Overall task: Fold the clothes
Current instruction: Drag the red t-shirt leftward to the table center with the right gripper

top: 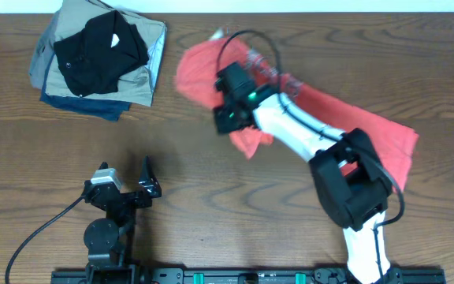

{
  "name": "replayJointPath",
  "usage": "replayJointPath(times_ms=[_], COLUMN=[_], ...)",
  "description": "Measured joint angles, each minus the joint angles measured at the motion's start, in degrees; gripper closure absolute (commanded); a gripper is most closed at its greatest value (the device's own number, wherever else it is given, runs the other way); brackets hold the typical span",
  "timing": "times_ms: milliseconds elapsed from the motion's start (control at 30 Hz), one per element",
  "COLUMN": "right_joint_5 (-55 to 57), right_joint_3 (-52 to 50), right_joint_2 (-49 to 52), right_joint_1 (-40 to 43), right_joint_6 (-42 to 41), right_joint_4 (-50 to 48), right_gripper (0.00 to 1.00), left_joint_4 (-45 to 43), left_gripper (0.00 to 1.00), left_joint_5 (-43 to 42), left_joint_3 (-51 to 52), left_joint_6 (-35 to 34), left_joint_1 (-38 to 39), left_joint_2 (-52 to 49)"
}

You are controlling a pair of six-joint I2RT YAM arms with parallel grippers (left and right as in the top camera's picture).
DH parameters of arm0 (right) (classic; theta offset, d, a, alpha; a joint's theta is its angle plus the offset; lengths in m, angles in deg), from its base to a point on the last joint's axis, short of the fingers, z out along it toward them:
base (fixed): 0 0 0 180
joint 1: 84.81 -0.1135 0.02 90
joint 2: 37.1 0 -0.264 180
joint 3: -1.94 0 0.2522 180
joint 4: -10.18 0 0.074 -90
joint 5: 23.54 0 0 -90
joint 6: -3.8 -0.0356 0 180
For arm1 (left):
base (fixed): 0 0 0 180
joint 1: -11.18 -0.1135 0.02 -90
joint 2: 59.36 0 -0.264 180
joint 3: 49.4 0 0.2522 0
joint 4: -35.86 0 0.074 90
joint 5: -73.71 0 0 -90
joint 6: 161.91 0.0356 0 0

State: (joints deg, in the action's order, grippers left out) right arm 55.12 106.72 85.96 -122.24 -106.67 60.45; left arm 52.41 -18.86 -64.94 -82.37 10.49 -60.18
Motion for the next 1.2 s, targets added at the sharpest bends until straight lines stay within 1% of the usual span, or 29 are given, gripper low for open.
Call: replayJointPath(times_ms=[133,300,500,633,733,800,833,900,933,967,1000,1033,1200], right_joint_5=[-2.91,-4.20,-4.37,-4.55,-4.55,-4.52,-4.48,-4.48,-4.63,-4.63,-4.63,-4.63,-4.55], right_joint_3=[-0.02,-0.02,-0.02,-0.02,-0.02,-0.26,-0.42,-0.83,-1.14,-1.25,-1.42,-1.44,-1.51], right_joint_2=[-1.60,-4.94,-9.99,-13.29,-13.86,-13.79,-13.79,-13.81,-13.81,-13.81,-13.81,-13.81,-13.81], right_joint_1=[-4.15,-6.88,-8.59,-9.18,-9.81,-10.84,-11.41,-12.94,-14.05,-14.93,-16.20,-16.87,-19.23], right_joint_6=[-0.72,-1.16,-1.31,-1.33,-1.40,-1.44,-1.49,-1.86,-1.81,-1.92,-1.53,-1.86,-1.97], right_joint_4=[6.62,12.87,16.63,19.91,22.69,23.32,23.39,23.19,22.91,22.73,22.34,22.05,20.61], right_gripper=[0.99,0.99,0.97,0.99,0.99,0.97,0.93,0.75,0.62,0.53,0.31,0.13,0.07], left_joint_4=[0.00,0.00,0.00,0.00,0.00,0.00,0.00,0.00,0.00,0.00,0.00,0.00,0.00], left_gripper=[0.02,0.02,0.02,0.02,0.02,0.02,0.02,0.02,0.02,0.02,0.02,0.02,0.02], left_joint_5=[0.00,0.00,0.00,0.00,0.00,0.00,0.00,0.00,0.00,0.00,0.00,0.00,0.00], left_joint_3=[0.00,0.00,0.00,0.00,0.00,0.00,0.00,0.00,0.00,0.00,-0.02,0.00,0.00], left_joint_6=[0.00,0.00,0.00,0.02,0.02,0.00,0.00,0.00,0.00,0.00,0.02,0.02,0.00], left_joint_1=[0.00,0.00,0.00,0.00,0.00,0.00,0.00,0.00,0.00,0.00,0.00,0.00,0.00], left_joint_2=[0.00,0.00,0.00,0.00,0.00,0.00,0.00,0.00,0.00,0.00,0.00,0.00,0.00])
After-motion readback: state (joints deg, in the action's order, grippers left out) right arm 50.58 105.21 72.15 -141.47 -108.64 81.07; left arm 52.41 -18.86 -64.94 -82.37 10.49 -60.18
